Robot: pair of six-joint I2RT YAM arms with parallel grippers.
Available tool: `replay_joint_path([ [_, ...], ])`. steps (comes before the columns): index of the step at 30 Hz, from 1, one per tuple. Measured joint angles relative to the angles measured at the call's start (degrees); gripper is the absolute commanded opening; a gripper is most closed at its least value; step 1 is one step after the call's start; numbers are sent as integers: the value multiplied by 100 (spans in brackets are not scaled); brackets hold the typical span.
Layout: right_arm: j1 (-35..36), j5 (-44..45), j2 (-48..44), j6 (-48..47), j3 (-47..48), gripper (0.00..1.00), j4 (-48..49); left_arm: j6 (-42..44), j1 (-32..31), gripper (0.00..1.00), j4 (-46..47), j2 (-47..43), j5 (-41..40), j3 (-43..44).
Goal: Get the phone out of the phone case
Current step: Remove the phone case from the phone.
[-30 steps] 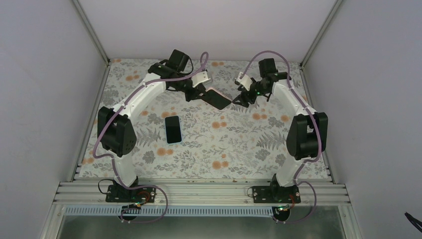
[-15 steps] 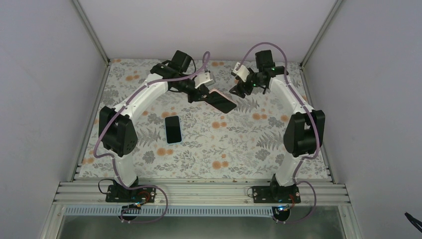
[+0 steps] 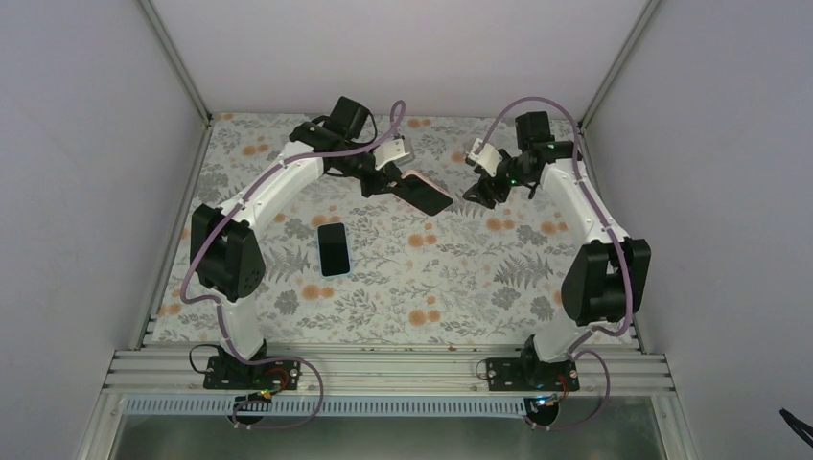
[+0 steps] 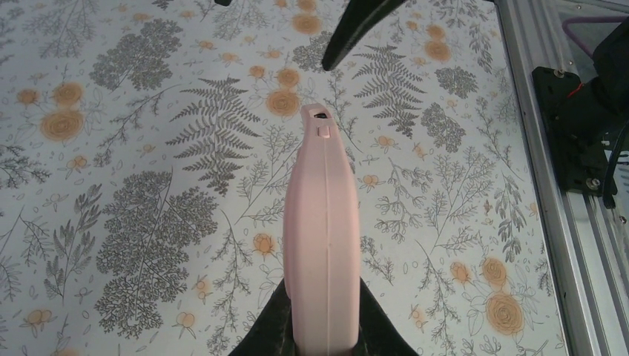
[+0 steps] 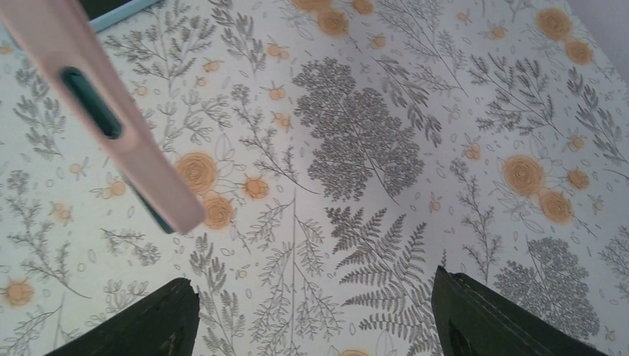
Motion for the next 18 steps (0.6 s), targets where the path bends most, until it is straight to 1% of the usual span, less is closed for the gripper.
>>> replay_joint_path([
  [8,232,-157,-66,-44,-120,80,-87,0,0,2,2,0,-11,0],
  [18,297,-199,232,42,-120,79,127,-2,2,2,22,0,-57,0],
])
